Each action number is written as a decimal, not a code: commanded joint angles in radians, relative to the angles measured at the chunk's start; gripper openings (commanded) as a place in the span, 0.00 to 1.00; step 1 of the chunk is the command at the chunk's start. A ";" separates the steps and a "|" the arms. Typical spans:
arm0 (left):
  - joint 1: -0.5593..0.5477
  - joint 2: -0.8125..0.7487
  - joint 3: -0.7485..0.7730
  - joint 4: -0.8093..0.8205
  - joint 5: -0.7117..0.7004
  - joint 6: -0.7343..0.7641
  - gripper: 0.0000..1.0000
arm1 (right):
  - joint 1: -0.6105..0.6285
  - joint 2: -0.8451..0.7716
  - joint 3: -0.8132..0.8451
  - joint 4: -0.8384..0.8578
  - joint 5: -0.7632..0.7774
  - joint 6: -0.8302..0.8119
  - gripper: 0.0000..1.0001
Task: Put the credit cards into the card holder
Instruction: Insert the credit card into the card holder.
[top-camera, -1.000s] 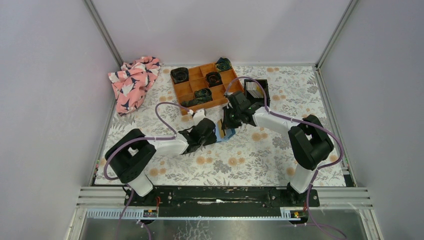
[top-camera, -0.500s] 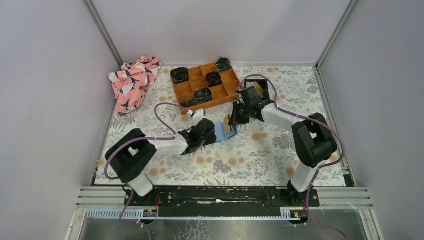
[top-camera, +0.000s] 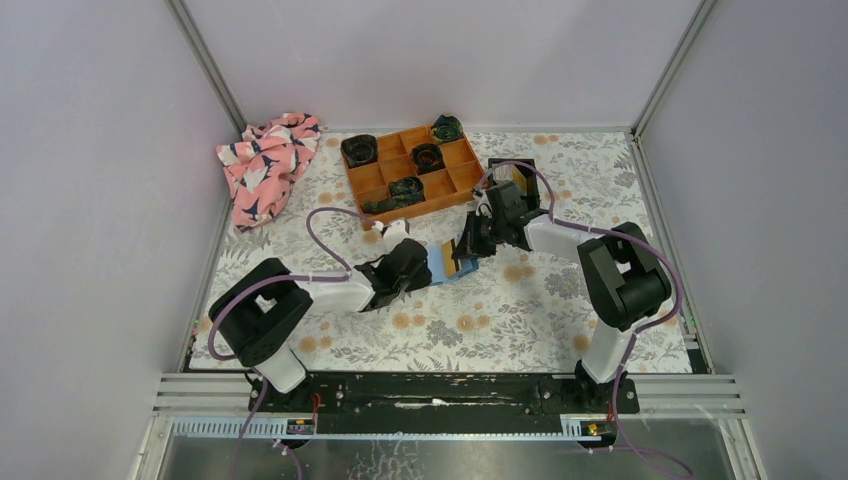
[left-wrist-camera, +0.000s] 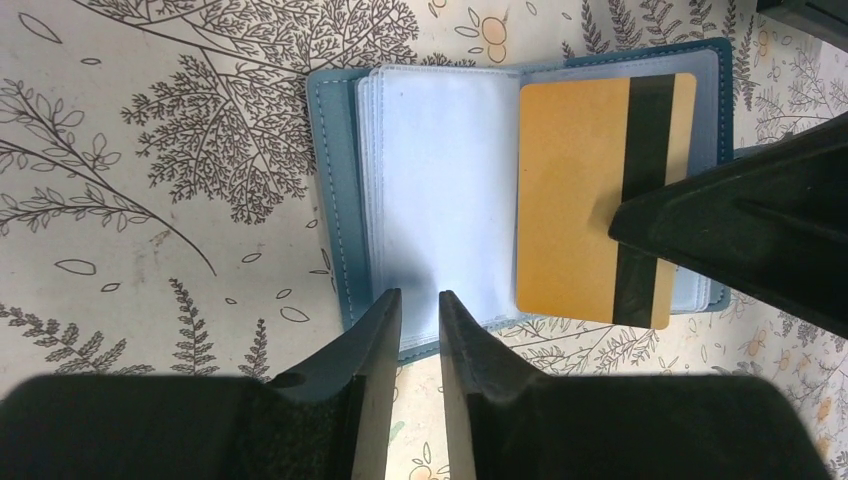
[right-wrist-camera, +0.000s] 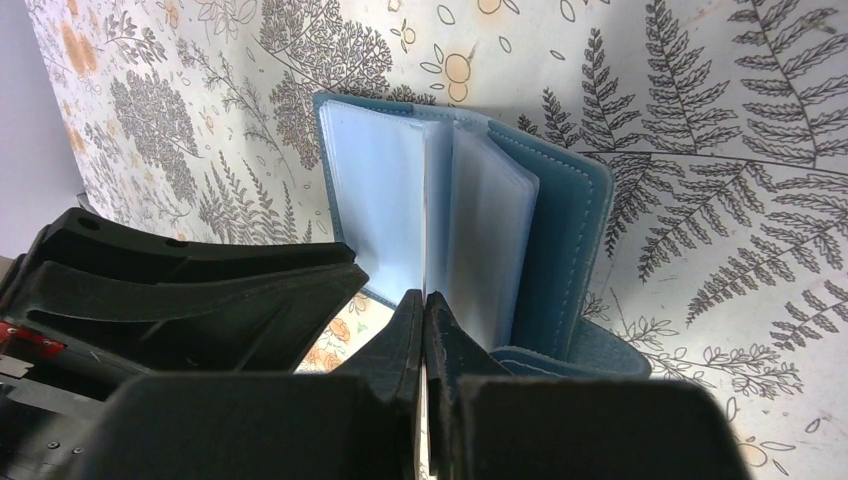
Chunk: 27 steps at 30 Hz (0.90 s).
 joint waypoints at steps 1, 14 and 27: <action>0.008 -0.011 -0.047 -0.038 -0.042 -0.001 0.28 | -0.009 0.001 -0.015 0.063 -0.046 0.024 0.00; 0.008 -0.032 -0.081 -0.037 -0.030 -0.019 0.27 | -0.009 0.023 -0.046 0.096 -0.036 0.025 0.00; 0.007 -0.024 -0.073 -0.067 -0.026 -0.018 0.27 | -0.009 0.058 -0.075 0.128 -0.017 0.019 0.00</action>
